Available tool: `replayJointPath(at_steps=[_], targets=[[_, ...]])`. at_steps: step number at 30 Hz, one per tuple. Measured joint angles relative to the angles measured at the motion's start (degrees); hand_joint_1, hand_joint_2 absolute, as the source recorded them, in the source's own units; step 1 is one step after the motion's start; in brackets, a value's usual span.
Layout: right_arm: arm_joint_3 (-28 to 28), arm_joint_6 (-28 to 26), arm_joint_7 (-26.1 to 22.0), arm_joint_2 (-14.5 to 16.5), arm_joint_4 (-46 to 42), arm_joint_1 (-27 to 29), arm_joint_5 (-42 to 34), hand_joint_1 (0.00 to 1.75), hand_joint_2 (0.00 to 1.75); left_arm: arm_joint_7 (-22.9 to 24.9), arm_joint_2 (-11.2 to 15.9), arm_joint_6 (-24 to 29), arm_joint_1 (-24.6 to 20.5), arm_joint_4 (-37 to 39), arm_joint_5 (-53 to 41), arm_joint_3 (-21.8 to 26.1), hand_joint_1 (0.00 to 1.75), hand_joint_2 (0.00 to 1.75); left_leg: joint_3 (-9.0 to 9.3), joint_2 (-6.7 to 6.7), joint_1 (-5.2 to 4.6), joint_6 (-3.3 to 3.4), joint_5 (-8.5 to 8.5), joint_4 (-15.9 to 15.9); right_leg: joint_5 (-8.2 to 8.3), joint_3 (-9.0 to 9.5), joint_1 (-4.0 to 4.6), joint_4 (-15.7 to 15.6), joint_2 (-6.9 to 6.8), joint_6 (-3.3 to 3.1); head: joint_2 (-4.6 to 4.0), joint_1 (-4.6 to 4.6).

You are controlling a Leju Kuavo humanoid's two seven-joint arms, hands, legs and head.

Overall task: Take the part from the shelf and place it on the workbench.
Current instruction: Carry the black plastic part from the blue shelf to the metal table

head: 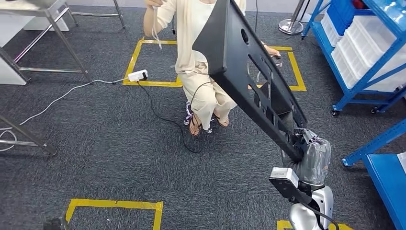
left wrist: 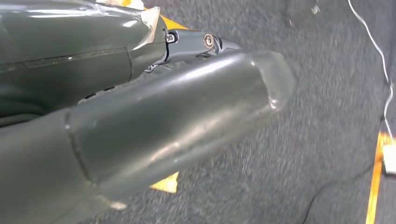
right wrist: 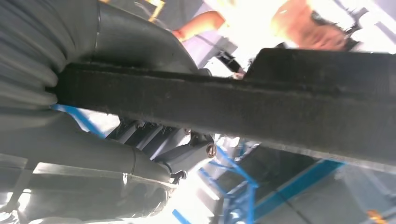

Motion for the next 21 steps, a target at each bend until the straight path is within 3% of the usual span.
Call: replayJointPath(at_steps=[2,3,4,7,9,12,14,16,18,19,21], targets=[[0.03,0.00,0.02,-0.18,0.02,-0.03,0.00,1.71,1.75,0.01,0.00,-0.13,0.01,0.01,-0.01,0.00,0.00,0.00,-0.05,-1.41,0.01,0.23,0.03,0.02,-2.60,-3.83,-0.21,7.31,1.16,-0.24,0.00,0.10],[0.05,-0.01,0.04,-0.25,0.03,-0.01,0.03,1.71,1.75,0.00,0.00,-0.14,0.10,0.02,-0.01,0.01,0.00,0.00,-0.06,-2.16,0.00,0.23,0.03,0.04,-2.88,-5.02,-0.30,9.19,1.26,-0.03,0.00,0.09],[0.07,-0.02,0.05,-0.34,0.04,-0.02,0.09,1.71,1.75,0.01,-0.01,-0.14,0.19,0.02,-0.01,0.01,0.00,0.00,-0.03,-2.90,0.01,0.21,0.03,0.07,-2.16,-5.07,-0.41,8.74,1.31,0.43,0.00,0.09],[0.11,-0.04,0.16,-0.66,0.09,-0.45,0.18,1.71,1.75,0.01,-0.03,-0.08,0.29,0.06,0.02,-0.02,0.00,0.00,0.03,-5.03,-0.01,-0.19,-0.09,0.33,2.73,-0.64,-1.03,-1.67,2.65,1.95,0.00,0.11],[0.19,0.14,0.40,-0.78,0.23,-1.44,0.20,1.71,1.75,0.01,0.03,-0.03,0.33,0.09,0.06,-0.02,0.00,0.00,-0.37,-5.88,-0.14,-0.86,-0.11,0.61,4.27,1.07,-1.16,-5.77,3.50,1.76,0.00,0.08],[0.38,0.59,1.02,-0.84,0.55,-3.12,0.49,1.71,1.75,0.01,0.20,-0.03,0.57,0.09,0.08,-0.02,0.00,0.00,-0.89,-6.44,0.18,-1.77,0.02,0.68,4.66,1.11,-0.97,-6.10,2.66,0.65,0.00,0.02],[0.58,0.66,1.37,-0.86,0.72,-3.72,0.89,1.71,1.75,0.01,0.25,-0.04,0.62,0.09,0.12,-0.04,0.00,0.00,-2.07,-4.88,0.36,-2.30,-1.62,3.17,4.82,1.23,-1.09,-6.31,1.82,-0.04,0.00,-0.20],[0.83,0.70,1.85,-0.83,0.92,-4.05,1.66,1.71,1.75,0.01,0.28,-0.03,0.50,0.09,0.32,-0.06,0.00,0.00,-5.07,-2.40,0.40,-2.74,-4.94,9.50,4.75,1.28,-0.89,-6.38,0.91,-0.57,0.00,-0.45],[1.17,0.87,2.46,-0.61,1.30,-4.45,2.65,1.71,1.75,0.01,0.31,-0.03,0.53,0.13,0.61,-0.05,0.00,0.00,-7.87,-1.27,0.47,-2.94,-6.80,15.08,4.62,1.31,-0.57,-6.37,-0.08,-0.85,0.00,-0.47],[1.38,1.08,2.80,-0.44,1.56,-4.78,3.05,1.71,1.75,0.01,0.32,-0.04,0.61,0.14,0.77,-0.05,0.00,0.00,-8.04,-0.99,0.47,-2.91,-6.31,15.33,4.55,1.36,-0.46,-6.36,-0.58,-0.94,0.00,-0.48],[1.81,1.51,3.43,-0.02,2.09,-5.73,3.62,1.71,1.75,0.01,0.39,-0.07,0.73,0.15,1.03,-0.04,0.00,0.00,-5.41,-0.01,0.36,-2.47,-3.12,10.21,4.40,1.57,-0.29,-6.36,-1.51,-1.08,0.00,-0.48]])
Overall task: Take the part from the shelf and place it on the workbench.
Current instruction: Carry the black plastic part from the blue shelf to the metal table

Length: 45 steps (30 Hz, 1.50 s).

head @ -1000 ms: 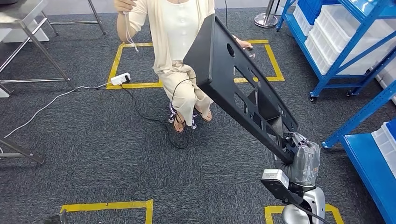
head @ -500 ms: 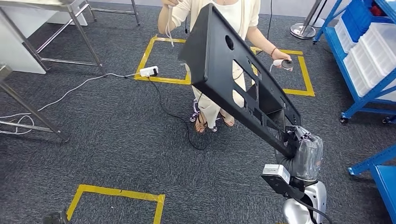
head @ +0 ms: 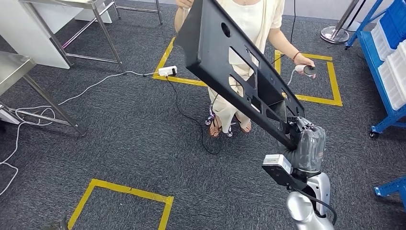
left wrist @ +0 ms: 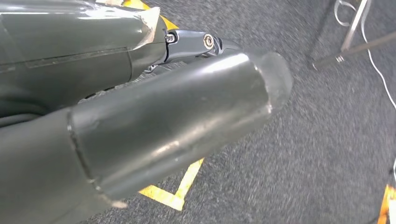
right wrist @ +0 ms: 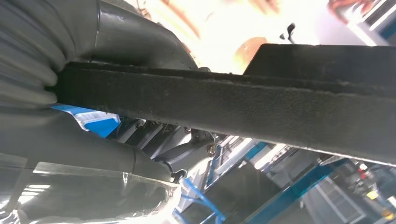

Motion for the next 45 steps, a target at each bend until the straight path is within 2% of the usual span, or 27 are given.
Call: replayJointPath(at_steps=[2,4,6,8,10,12,13,14,16,17,19,21,23,25,27,28,30,32,34,36,37,39,41,42,43,44,45], targets=[[0.26,0.21,0.39,0.39,0.47,-1.11,0.24,1.71,1.75,-0.01,0.13,-0.02,-0.10,-0.03,0.07,0.01,0.00,0.00,3.40,2.24,-0.55,0.71,2.29,-6.61,-0.19,0.14,0.37,0.01,-0.87,0.05,0.00,0.02],[0.43,0.26,0.60,0.72,0.96,-1.96,0.31,1.71,1.75,-0.02,0.20,-0.04,-0.22,-0.06,0.08,0.01,0.00,0.00,4.41,3.07,-1.18,1.21,2.49,-9.06,-0.41,0.17,0.71,-0.01,-1.90,0.33,0.00,0.09],[0.57,0.32,0.67,1.06,1.47,-2.58,0.32,1.71,1.75,-0.02,0.25,-0.02,-0.09,-0.07,0.16,0.02,0.00,0.00,4.53,1.77,-1.18,1.71,2.75,-9.60,-0.70,0.23,0.81,0.00,-2.68,0.78,0.00,0.11],[0.66,0.43,0.67,1.29,2.00,-3.16,0.32,1.71,1.75,-0.02,0.26,0.06,0.05,-0.08,0.42,0.06,0.00,0.00,5.04,0.60,-0.85,2.33,3.22,-10.38,-1.86,-0.46,0.68,2.02,-0.98,1.11,0.00,0.17],[0.74,0.68,0.65,1.36,2.73,-3.59,0.32,1.71,1.75,-0.02,0.20,0.20,0.07,-0.13,0.74,0.08,0.00,0.00,5.29,-0.58,-0.64,2.71,3.49,-10.69,-4.44,-3.38,0.33,8.27,1.71,1.01,0.00,0.31],[0.89,1.00,0.63,1.46,3.57,-3.76,0.33,1.71,1.75,-0.02,0.12,0.28,0.24,-0.17,1.02,0.09,0.00,0.00,5.29,-1.98,-0.54,2.80,3.53,-10.65,-6.38,-6.87,0.03,14.72,2.55,1.14,0.00,0.37],[0.98,1.09,0.63,1.52,3.95,-3.83,0.34,1.71,1.75,-0.01,0.06,0.30,0.41,-0.17,1.11,0.10,0.00,0.00,5.30,-2.71,-0.50,2.78,3.52,-10.62,-6.22,-7.53,-0.10,15.59,2.62,1.50,0.00,0.38],[1.09,1.15,0.63,1.60,4.28,-3.98,0.34,1.71,1.75,-0.01,0.00,0.30,0.59,-0.17,1.19,0.12,0.00,0.00,5.32,-3.46,-0.44,2.72,3.50,-10.56,-5.17,-7.08,-0.26,14.16,2.70,2.04,0.00,0.37],[1.32,1.25,0.64,1.75,4.77,-4.57,0.34,1.71,1.75,0.00,-0.11,0.30,0.93,-0.29,1.21,0.18,0.00,0.00,5.29,-4.88,-0.26,2.37,3.38,-10.28,-1.90,-3.95,-0.81,6.79,3.70,3.16,0.00,0.39],[1.46,1.36,0.66,1.89,4.99,-4.95,0.34,1.71,1.75,0.00,-0.15,0.29,1.10,-0.44,1.21,0.22,0.00,0.00,5.16,-5.49,-0.26,2.03,3.24,-10.04,-0.64,-2.39,-1.00,3.40,4.33,3.34,0.00,0.39],[1.74,1.72,0.81,2.20,5.42,-5.56,0.44,1.71,1.75,0.00,-0.21,0.20,1.54,-0.81,1.20,0.33,0.00,0.00,4.75,-6.34,-0.29,1.24,3.18,-9.79,0.25,-1.13,-1.02,0.55,4.95,2.79,0.00,0.31],[1.99,2.09,1.06,2.60,5.85,-6.04,0.63,1.71,1.75,0.00,-0.27,0.02,2.11,-1.14,1.16,0.65,0.00,0.00,4.49,-6.69,-0.10,0.64,3.29,-9.81,0.51,-1.07,-0.89,0.44,4.17,1.82,0.00,0.22],[2.20,2.23,1.25,2.99,6.17,-6.52,0.76,1.71,1.75,0.00,-0.35,-0.09,2.43,-1.43,1.11,1.15,0.00,0.00,3.77,-4.87,0.05,0.11,2.21,-8.27,0.68,-0.95,-1.03,0.28,3.46,1.06,0.00,0.02],[2.34,2.29,1.32,3.29,6.47,-6.78,0.82,1.71,1.75,-0.01,-0.43,-0.09,2.27,-1.63,1.08,1.52,0.00,0.00,1.22,-2.17,0.10,-0.38,-0.84,-2.76,0.63,-0.86,-0.89,0.21,2.51,0.35,0.00,-0.32],[2.45,2.51,1.34,3.57,6.96,-6.89,0.83,1.71,1.75,-0.01,-0.53,-0.09,2.16,-1.68,0.99,1.71,0.00,0.00,-2.19,-1.13,0.21,-0.67,-3.61,4.09,0.49,-0.82,-0.58,0.21,1.33,-0.11,0.00,-0.45],[2.52,2.73,1.35,3.72,7.24,-6.96,0.84,1.71,1.75,0.00,-0.59,-0.10,2.19,-1.69,0.95,1.75,0.00,0.00,-3.00,-0.94,0.22,-0.70,-3.77,5.59,0.41,-0.80,-0.48,0.21,0.76,-0.21,0.00,-0.46],[2.77,3.14,1.36,4.02,7.69,-7.23,0.94,1.71,1.75,0.00,-0.65,-0.09,2.18,-1.71,0.90,1.87,0.00,0.00,-1.47,-0.40,0.17,-0.42,-1.33,2.47,0.29,-0.68,-0.29,0.21,-0.36,-0.33,0.00,-0.48],[3.03,3.30,1.36,4.35,7.93,-7.77,1.18,1.71,1.75,-0.01,-0.66,-0.05,1.86,-1.85,0.78,1.99,0.00,0.00,2.44,1.92,-0.28,0.31,1.70,-5.03,0.09,-0.53,0.10,0.24,-1.45,-0.24,0.00,-0.47],[3.13,3.33,1.37,4.62,8.08,-8.36,1.45,1.71,1.75,-0.02,-0.70,0.01,1.35,-1.99,0.58,2.05,0.00,0.00,4.35,3.38,-0.88,0.89,2.56,-9.01,-0.18,-0.43,0.52,0.24,-2.54,0.11,0.00,-0.37],[3.14,3.38,1.40,4.92,8.22,-8.73,1.69,1.71,1.75,-0.02,-0.75,0.07,1.15,-2.01,0.32,2.21,0.00,0.00,4.30,2.24,-1.12,1.17,2.52,-9.43,-0.41,-0.13,0.70,0.10,-3.72,0.57,0.00,-0.29],[3.15,3.43,1.42,5.08,8.28,-8.85,1.80,1.71,1.75,-0.02,-0.79,0.10,1.18,-2.02,0.19,2.35,0.00,0.00,4.53,1.58,-1.00,1.39,2.71,-9.76,-0.67,-0.11,0.72,0.32,-3.56,0.84,0.00,-0.29],[3.15,3.57,1.43,5.22,8.35,-9.07,1.92,1.71,1.75,-0.02,-0.91,0.22,1.05,-2.06,0.07,2.61,0.00,0.00,5.07,0.27,-0.57,1.97,3.20,-10.46,-2.33,-1.30,0.66,3.37,-1.09,1.01,0.00,-0.19],[3.15,3.81,1.43,5.21,8.57,-9.15,2.03,1.71,1.75,-0.02,-1.02,0.30,0.76,-2.09,0.05,2.72,0.00,0.00,5.24,-1.13,-0.29,2.30,3.45,-10.68,-5.25,-4.82,0.32,10.56,1.84,0.77,0.00,0.02],[3.16,3.98,1.43,5.20,8.73,-9.15,2.11,1.71,1.75,-0.02,-1.05,0.30,0.68,-2.09,0.05,2.78,0.00,0.00,5.24,-1.94,-0.27,2.36,3.48,-10.66,-6.34,-6.73,0.15,14.15,2.38,0.78,0.00,0.11],[3.17,4.12,1.43,5.19,8.92,-9.15,2.17,1.71,1.75,-0.02,-1.11,0.31,0.68,-2.08,0.05,2.88,0.00,0.00,5.26,-2.80,-0.23,2.36,3.48,-10.64,-6.67,-8.00,-0.02,16.22,2.59,1.04,0.00,0.11],[3.18,4.23,1.42,5.17,9.10,-9.17,2.24,1.71,1.75,-0.01,-1.19,0.32,0.70,-2.08,0.06,2.99,0.00,0.00,5.29,-3.72,-0.18,2.33,3.47,-10.60,-6.07,-8.27,-0.19,16.17,2.70,1.53,0.00,0.12],[3.19,4.30,1.41,5.15,9.24,-9.25,2.28,1.71,1.75,-0.01,-1.27,0.32,0.75,-2.08,0.07,3.08,0.00,0.00,5.33,-4.63,-0.10,2.25,3.44,-10.54,-4.68,-7.48,-0.38,13.94,2.90,2.14,0.00,0.11]])
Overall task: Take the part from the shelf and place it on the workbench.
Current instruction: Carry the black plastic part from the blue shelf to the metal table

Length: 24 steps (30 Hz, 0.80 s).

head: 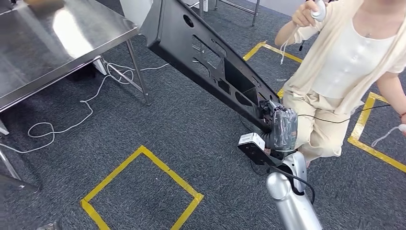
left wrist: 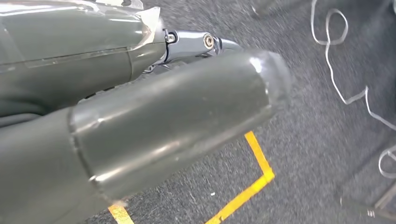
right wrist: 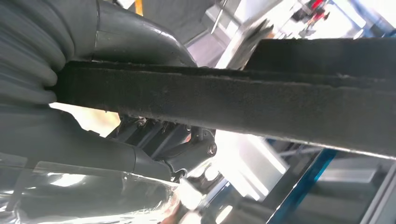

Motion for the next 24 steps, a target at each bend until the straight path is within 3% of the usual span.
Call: replayJointPath(at_steps=[2,3,5,7,9,11,13,14,16,18,20,22,24], targets=[[0.01,0.02,-0.02,-0.05,0.25,-0.42,0.02,1.71,1.75,0.01,-0.12,-0.01,0.06,-0.01,0.01,0.11,0.00,0.00,-0.13,-1.71,0.09,-0.46,-0.20,0.41,3.46,3.17,-0.58,-7.79,1.82,1.15,0.00,0.08],[0.02,0.07,-0.04,-0.05,0.37,-0.69,0.01,1.71,1.75,-0.01,-0.14,-0.03,0.08,-0.02,0.01,0.17,0.00,0.00,-0.35,-2.42,0.07,-0.83,-0.34,0.69,4.61,4.44,-0.80,-10.71,2.66,1.13,0.00,0.09],[0.08,0.33,-0.08,-0.03,0.66,-1.18,-0.02,1.71,1.75,-0.02,-0.13,-0.14,0.27,-0.02,0.01,0.41,0.00,0.00,-0.90,-3.57,0.13,-1.61,-0.43,1.01,5.33,5.37,-0.75,-12.77,3.19,0.27,0.00,0.10],[0.12,0.74,-0.10,0.02,0.96,-1.74,-0.13,1.71,1.75,-0.01,-0.05,-0.29,0.64,-0.01,0.01,0.82,0.00,0.00,-1.24,-4.05,0.51,-2.17,-0.45,1.08,5.54,5.58,-0.69,-12.88,2.04,-0.81,0.00,0.06],[0.14,1.02,-0.12,0.07,1.27,-2.40,-0.38,1.71,1.75,0.00,0.03,-0.36,0.69,0.04,0.01,1.23,0.00,0.00,-2.33,-1.34,0.53,-2.64,-1.78,3.35,5.65,5.80,-0.80,-13.11,1.00,-1.64,0.00,-0.24],[0.14,1.12,-0.15,0.08,1.62,-2.84,-0.69,1.71,1.75,0.00,0.13,-0.42,0.47,0.08,0.02,1.41,0.00,0.00,-5.49,2.41,0.49,-3.08,-4.87,9.70,5.50,5.96,-0.52,-13.17,-0.25,-2.35,0.00,-0.59],[0.15,1.19,-0.16,0.05,2.10,-3.07,-0.89,1.71,1.75,0.01,0.18,-0.49,0.45,0.11,0.05,1.48,0.00,0.00,-8.82,3.72,0.64,-3.29,-6.95,15.82,5.32,6.01,-0.20,-13.16,-1.72,-2.78,0.00,-0.66],[0.18,1.25,-0.16,0.05,2.38,-3.24,-0.95,1.71,1.75,0.01,0.19,-0.53,0.53,0.13,0.07,1.57,0.00,0.00,-9.30,3.91,0.67,-3.25,-6.66,16.49,5.24,6.02,-0.09,-13.15,-2.40,-2.87,0.00,-0.67],[0.28,1.42,-0.17,0.13,2.95,-3.93,-1.05,1.71,1.75,0.01,0.32,-0.64,0.58,0.14,0.09,1.97,0.00,0.00,-6.86,4.75,0.54,-2.70,-3.62,11.58,5.07,6.16,0.12,-13.16,-3.67,-2.91,0.00,-0.68],[0.38,1.67,-0.18,0.25,3.44,-4.97,-1.19,1.71,1.75,0.01,0.55,-0.90,0.45,0.14,0.09,2.42,0.00,0.00,-3.07,7.34,-0.12,-1.72,-1.12,4.39,4.80,6.36,0.51,-13.15,-4.85,-2.67,0.00,-0.63],[0.48,1.84,-0.21,0.31,3.86,-5.68,-1.37,1.71,1.75,-0.01,0.75,-1.14,0.36,0.14,0.07,2.72,0.00,0.00,-1.67,8.43,-0.81,-1.12,-0.77,1.57,4.51,6.57,0.78,-13.19,-6.06,-2.20,0.00,-0.60],[0.66,1.87,-0.27,0.34,4.21,-5.88,-1.55,1.71,1.75,-0.02,0.90,-1.22,0.51,0.14,0.05,2.93,0.00,0.00,-1.50,6.84,-0.78,-0.77,-0.50,1.08,4.22,6.86,0.83,-13.35,-7.03,-1.65,0.00,-0.62],[0.82,1.86,-0.38,0.28,4.49,-5.96,-1.65,1.71,1.75,-0.01,0.92,-1.27,0.65,0.15,0.06,3.03,0.00,0.00,-0.87,5.38,-0.39,-0.29,0.05,0.14,3.20,6.44,0.74,-11.86,-5.08,-1.34,0.00,-0.52]])
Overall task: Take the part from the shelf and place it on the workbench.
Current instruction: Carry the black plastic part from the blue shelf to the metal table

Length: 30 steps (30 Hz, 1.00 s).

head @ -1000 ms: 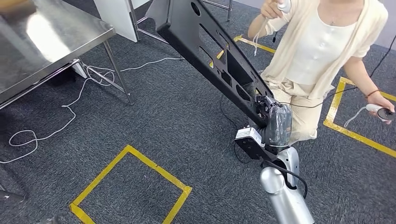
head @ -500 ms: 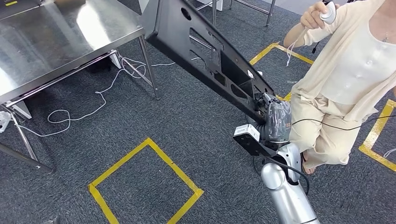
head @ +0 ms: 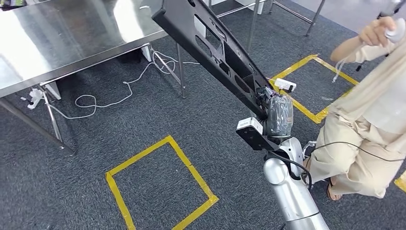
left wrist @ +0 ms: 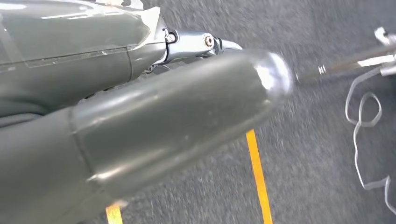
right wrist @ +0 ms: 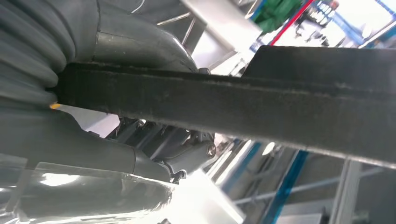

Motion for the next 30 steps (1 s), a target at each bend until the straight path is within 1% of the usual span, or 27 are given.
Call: replayJointPath(at_steps=[2,3,4,5,6,7,8,9,10,11,13,14,16,17,18,19,20,21,22,23,24,25,26,27,28,29,30], targets=[[0.06,-0.01,-0.13,-0.19,0.30,-0.05,-0.04,1.71,1.75,0.01,-0.07,-0.13,-0.11,0.01,-0.01,0.02,0.00,0.00,0.35,-1.45,0.25,0.29,0.34,-0.45,-2.53,-2.71,-0.29,5.84,3.39,-0.21,0.00,0.27],[0.08,-0.01,-0.16,-0.28,0.48,-0.04,-0.04,1.71,1.75,0.01,-0.10,-0.21,-0.17,0.02,-0.03,0.02,0.00,0.00,0.34,-2.27,0.28,0.38,0.39,-0.44,-3.91,-4.69,-0.40,9.69,4.28,-0.32,0.00,0.34],[0.11,-0.01,-0.19,-0.36,0.69,-0.01,-0.04,1.71,1.75,0.01,-0.14,-0.27,-0.14,0.03,-0.04,0.03,0.00,0.00,0.32,-3.15,0.30,0.38,0.38,-0.42,-4.73,-6.39,-0.50,12.71,4.65,-0.23,0.00,0.43],[0.15,-0.01,-0.19,-0.40,0.90,0.00,-0.04,1.71,1.75,0.01,-0.19,-0.35,-0.07,0.06,-0.06,0.03,0.00,0.00,0.32,-4.03,0.32,0.37,0.37,-0.39,-4.75,-7.32,-0.56,14.03,4.78,0.08,0.00,0.43],[0.18,-0.01,-0.20,-0.45,1.04,-0.02,-0.06,1.71,1.75,0.01,-0.25,-0.41,0.00,0.10,-0.07,0.04,0.00,0.00,0.35,-4.93,0.36,0.32,0.35,-0.35,-3.85,-7.17,-0.63,13.10,4.91,0.57,0.00,0.43],[0.20,-0.01,-0.20,-0.49,1.13,-0.07,-0.09,1.71,1.75,0.01,-0.28,-0.48,0.07,0.14,-0.07,0.04,0.00,0.00,0.40,-5.82,0.42,0.24,0.30,-0.29,-2.24,-5.98,-0.75,10.09,5.24,1.12,0.00,0.44],[0.22,-0.01,-0.20,-0.54,1.18,-0.13,-0.11,1.71,1.75,0.01,-0.31,-0.55,0.11,0.17,-0.09,0.04,0.00,0.00,0.39,-6.67,0.48,0.07,0.22,-0.18,-0.41,-4.29,-1.00,6.02,6.25,1.64,0.00,0.45],[0.23,-0.01,-0.21,-0.60,1.23,-0.20,-0.13,1.71,1.75,0.02,-0.32,-0.60,0.12,0.20,-0.10,0.04,0.00,0.00,0.30,-7.47,0.41,-0.21,0.06,0.07,1.07,-2.68,-1.20,2.42,7.28,1.85,0.00,0.46],[0.27,-0.01,-0.22,-0.62,1.29,-0.24,-0.13,1.71,1.75,0.02,-0.34,-0.63,0.14,0.20,-0.12,0.05,0.00,0.00,0.13,-8.13,0.35,-0.52,-0.05,0.29,1.99,-1.59,-1.37,-0.04,8.03,1.80,0.00,0.43],[0.32,-0.01,-0.26,-0.63,1.38,-0.28,-0.11,1.71,1.75,0.02,-0.37,-0.66,0.21,0.22,-0.14,0.06,0.00,0.00,-0.10,-8.69,0.34,-0.86,-0.11,0.45,2.33,-1.10,-1.38,-1.12,8.45,1.52,0.00,0.40],[0.45,-0.01,-0.31,-0.58,1.49,-0.39,-0.07,1.71,1.75,0.01,-0.39,-0.68,0.53,0.25,-0.16,0.16,0.00,0.00,-0.42,-9.62,0.55,-1.55,-0.07,0.47,2.40,-0.94,-1.33,-1.23,7.42,0.65,0.00,0.37],[0.49,-0.01,-0.33,-0.55,1.52,-0.55,-0.06,1.71,1.75,0.01,-0.42,-0.69,0.76,0.29,-0.17,0.23,0.00,0.00,-0.59,-9.07,0.62,-1.87,-0.26,0.75,2.47,-0.78,-1.36,-1.35,6.90,0.25,0.00,0.34],[0.56,0.01,-0.37,-0.50,1.57,-0.89,-0.05,1.71,1.75,0.00,-0.38,-0.70,0.86,0.34,-0.18,0.34,0.00,0.00,-2.04,-5.92,0.61,-2.46,-1.99,3.84,2.46,-0.34,-1.56,-1.65,5.74,-0.52,0.00,-0.13],[0.59,0.02,-0.39,-0.50,1.65,-1.03,-0.05,1.71,1.75,0.00,-0.38,-0.70,0.75,0.37,-0.17,0.40,0.00,0.00,-3.57,-3.84,0.61,-2.70,-3.51,6.99,2.34,-0.15,-1.39,-1.68,5.12,-0.80,0.00,-0.37],[0.61,0.02,-0.41,-0.51,1.75,-1.09,-0.05,1.71,1.75,0.01,-0.38,-0.73,0.61,0.38,-0.18,0.47,0.00,0.00,-5.52,-2.56,0.71,-2.91,-5.10,10.72,2.17,-0.02,-1.25,-1.67,4.44,-1.04,0.00,-0.59],[0.62,0.03,-0.41,-0.52,1.88,-1.12,-0.05,1.71,1.75,0.01,-0.40,-0.75,0.55,0.42,-0.18,0.57,0.00,0.00,-7.39,-1.92,0.83,-3.08,-6.23,14.09,2.04,0.09,-1.12,-1.67,3.73,-1.20,0.00,-0.57],[0.63,0.03,-0.41,-0.53,2.04,-1.14,-0.05,1.71,1.75,0.01,-0.44,-0.78,0.59,0.45,-0.19,0.69,0.00,0.00,-8.55,-1.61,0.92,-3.18,-6.45,15.95,1.92,0.18,-1.03,-1.66,3.02,-1.35,0.00,-0.59],[0.65,0.04,-0.41,-0.52,2.16,-1.16,-0.05,1.71,1.75,0.01,-0.46,-0.81,0.65,0.48,-0.19,0.78,0.00,0.00,-8.67,-1.41,0.98,-3.16,-5.66,15.73,1.79,0.28,-0.98,-1.66,2.34,-1.41,0.00,-0.61],[0.68,0.04,-0.41,-0.51,2.27,-1.21,-0.03,1.71,1.75,0.01,-0.44,-0.82,0.70,0.49,-0.17,0.86,0.00,0.00,-7.63,-1.13,1.02,-3.03,-4.04,13.39,1.65,0.41,-0.93,-1.66,1.67,-1.44,0.00,-0.61],[0.74,0.05,-0.42,-0.51,2.35,-1.32,-0.01,1.71,1.75,0.01,-0.41,-0.84,0.71,0.49,-0.16,0.92,0.00,0.00,-5.72,-0.37,0.96,-2.75,-2.11,9.62,1.48,0.57,-0.88,-1.66,1.03,-1.38,0.00,-0.63],[0.79,0.05,-0.42,-0.51,2.40,-1.48,0.01,1.71,1.75,0.01,-0.38,-0.87,0.65,0.49,-0.15,0.95,0.00,0.00,-3.73,0.94,0.67,-2.39,-0.75,5.85,1.27,0.73,-0.68,-1.64,0.46,-1.21,0.00,-0.62],[0.84,0.05,-0.43,-0.51,2.46,-1.71,0.03,1.71,1.75,0.01,-0.37,-0.92,0.58,0.49,-0.14,0.97,0.00,0.00,-2.27,1.88,0.39,-2.03,0.07,3.07,1.07,0.86,-0.46,-1.64,-0.12,-0.99,0.00,-0.55],[0.87,0.06,-0.44,-0.51,2.54,-1.95,0.03,1.71,1.75,0.01,-0.36,-0.99,0.52,0.49,-0.14,0.99,0.00,0.00,-1.51,2.48,0.09,-1.73,0.30,1.53,0.88,0.98,-0.25,-1.65,-0.67,-0.71,0.00,-0.50],[0.88,0.08,-0.45,-0.50,2.62,-2.16,0.03,1.71,1.75,0.01,-0.37,-1.05,0.51,0.49,-0.14,1.06,0.00,0.00,-1.40,2.39,-0.18,-1.51,0.13,1.11,0.72,1.08,-0.08,-1.72,-1.27,-0.44,0.00,-0.42],[0.90,0.09,-0.48,-0.48,2.72,-2.37,0.01,1.71,1.75,0.01,-0.37,-1.10,0.59,0.49,-0.14,1.15,0.00,0.00,-1.43,1.53,-0.24,-1.28,0.18,0.98,0.59,1.29,0.02,-1.86,-1.90,-0.16,0.00,-0.37],[0.92,0.10,-0.60,-0.49,2.81,-2.51,-0.09,1.71,1.75,0.01,-0.38,-1.14,0.75,0.48,-0.15,1.24,0.00,0.00,-1.22,0.90,-0.11,-1.01,0.32,0.66,0.36,1.34,0.04,-1.77,-1.89,0.14,0.00,-0.36],[0.95,0.10,-0.80,-0.57,2.89,-2.62,-0.22,1.71,1.75,0.01,-0.43,-1.19,0.87,0.46,-0.15,1.33,0.00,0.00,-0.93,0.34,0.03,-0.71,0.50,0.26,-0.10,1.18,0.00,-1.13,-0.93,0.34,0.00,-0.31]])
